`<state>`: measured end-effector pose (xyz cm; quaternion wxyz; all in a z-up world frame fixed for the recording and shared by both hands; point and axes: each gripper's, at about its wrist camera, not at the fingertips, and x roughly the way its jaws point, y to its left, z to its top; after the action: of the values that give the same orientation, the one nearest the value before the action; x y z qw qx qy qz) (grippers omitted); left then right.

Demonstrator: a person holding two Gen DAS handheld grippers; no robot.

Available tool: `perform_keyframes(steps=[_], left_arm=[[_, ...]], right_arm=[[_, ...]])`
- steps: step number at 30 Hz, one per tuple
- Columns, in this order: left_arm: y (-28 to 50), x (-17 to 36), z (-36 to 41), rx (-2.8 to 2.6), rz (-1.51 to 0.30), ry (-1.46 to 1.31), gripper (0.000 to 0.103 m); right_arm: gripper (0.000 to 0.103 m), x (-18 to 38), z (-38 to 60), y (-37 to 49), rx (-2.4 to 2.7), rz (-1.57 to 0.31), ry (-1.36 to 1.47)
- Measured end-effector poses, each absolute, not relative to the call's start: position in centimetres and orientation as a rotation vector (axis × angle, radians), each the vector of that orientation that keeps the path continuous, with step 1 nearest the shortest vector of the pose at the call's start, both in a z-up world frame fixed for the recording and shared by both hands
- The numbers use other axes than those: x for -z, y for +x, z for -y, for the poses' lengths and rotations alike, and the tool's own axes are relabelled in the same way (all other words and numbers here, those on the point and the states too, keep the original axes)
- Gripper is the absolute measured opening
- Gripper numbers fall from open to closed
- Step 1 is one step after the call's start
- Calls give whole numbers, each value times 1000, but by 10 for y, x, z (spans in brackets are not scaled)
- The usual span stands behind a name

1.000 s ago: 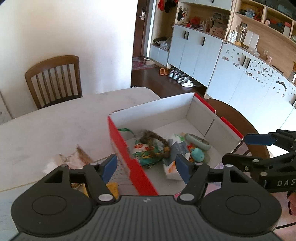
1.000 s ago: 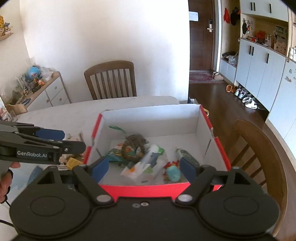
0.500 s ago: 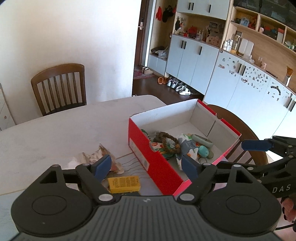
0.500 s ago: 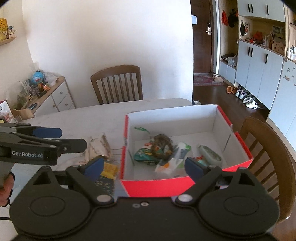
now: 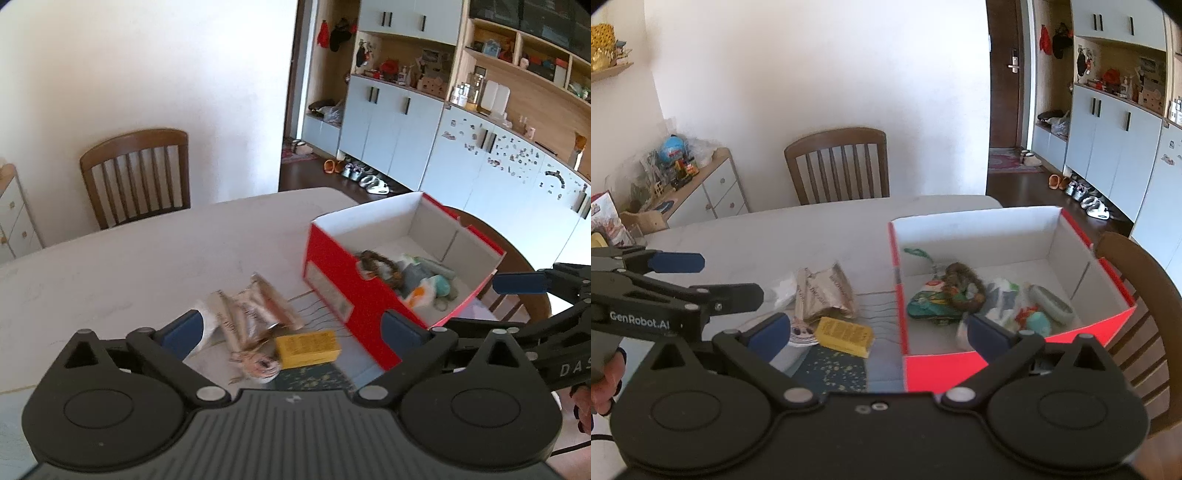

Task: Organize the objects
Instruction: 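Withdraw both tools from the box back over the table items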

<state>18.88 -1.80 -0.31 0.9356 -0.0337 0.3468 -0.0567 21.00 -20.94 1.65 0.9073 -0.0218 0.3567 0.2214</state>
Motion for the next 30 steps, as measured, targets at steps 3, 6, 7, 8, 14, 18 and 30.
perform_keyframes(steps=[3,6,7,8,14,18,30], left_arm=[[190,13,0,115,-721,-92,103],[192,26,-17,123,-748,-110,103],[194,31,-23,126,-757,-117,103],[194,36,-28,122,-763,-125,103],[203,64,-53,102,-787,-159,103],[216,81,-64,88,-807,-175,103],[256,114,-80,16,-807,-124,103]], right_arm=[[102,-9,195,211,-463,-754,-53],[102,0,180,213,-460,-762,-66],[102,2,176,213,-461,-768,-67],[102,6,171,214,-462,-775,-67],[102,23,148,214,-505,-819,-87],[101,35,133,217,-507,-831,-116],[99,69,113,240,-390,-863,-63]])
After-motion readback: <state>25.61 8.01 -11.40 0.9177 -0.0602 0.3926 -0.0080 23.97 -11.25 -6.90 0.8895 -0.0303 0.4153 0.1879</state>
